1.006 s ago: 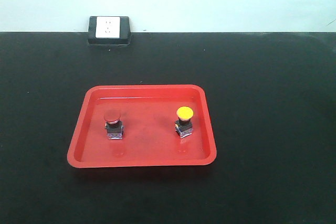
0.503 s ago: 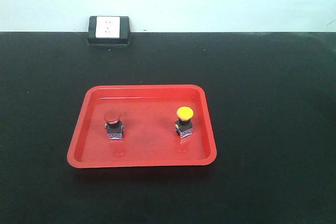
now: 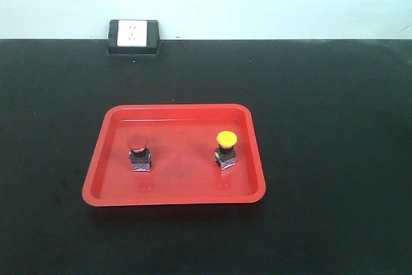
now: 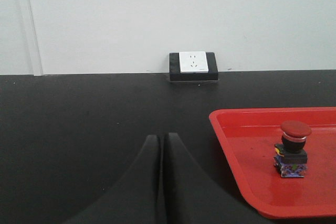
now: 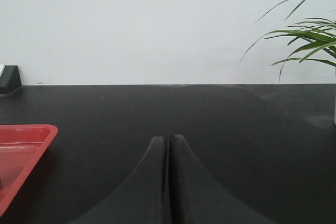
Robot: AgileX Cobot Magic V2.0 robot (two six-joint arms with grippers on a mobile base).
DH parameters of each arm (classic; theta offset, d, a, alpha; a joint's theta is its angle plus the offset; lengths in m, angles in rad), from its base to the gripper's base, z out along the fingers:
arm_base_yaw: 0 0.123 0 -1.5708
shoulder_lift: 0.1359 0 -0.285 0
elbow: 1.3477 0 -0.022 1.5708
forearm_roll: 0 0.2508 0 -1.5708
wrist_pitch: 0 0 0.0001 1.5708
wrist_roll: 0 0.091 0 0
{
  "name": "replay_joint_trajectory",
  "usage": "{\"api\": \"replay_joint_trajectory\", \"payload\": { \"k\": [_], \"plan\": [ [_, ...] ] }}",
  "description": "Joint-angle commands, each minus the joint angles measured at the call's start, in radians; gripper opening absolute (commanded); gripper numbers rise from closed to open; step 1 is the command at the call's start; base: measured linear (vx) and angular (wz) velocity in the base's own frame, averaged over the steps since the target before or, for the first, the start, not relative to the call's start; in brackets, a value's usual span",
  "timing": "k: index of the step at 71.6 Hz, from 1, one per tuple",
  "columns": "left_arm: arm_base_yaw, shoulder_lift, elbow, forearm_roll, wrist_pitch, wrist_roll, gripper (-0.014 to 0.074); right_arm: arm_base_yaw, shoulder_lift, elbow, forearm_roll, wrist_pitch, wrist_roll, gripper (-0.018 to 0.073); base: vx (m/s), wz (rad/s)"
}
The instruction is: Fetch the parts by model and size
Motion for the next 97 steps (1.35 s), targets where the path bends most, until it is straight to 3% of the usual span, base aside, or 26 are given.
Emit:
{"api": "replay_joint_trajectory", "payload": {
  "k": [1, 97],
  "plan": [
    [-0.006, -0.015, 0.002, -0.003, -0.080, -0.003, -0.0007, -0.006, -0.013, 0.008, -0.010, -0.072, 0.001, -0.0010, 0.00, 0.00],
    [-0.006, -0.015, 0.002, -0.003, -0.080, -0.003, -0.0007, -0.006, -0.013, 0.008, -0.010, -0.072, 0.001, -0.0010, 0.00, 0.00]
  ]
}}
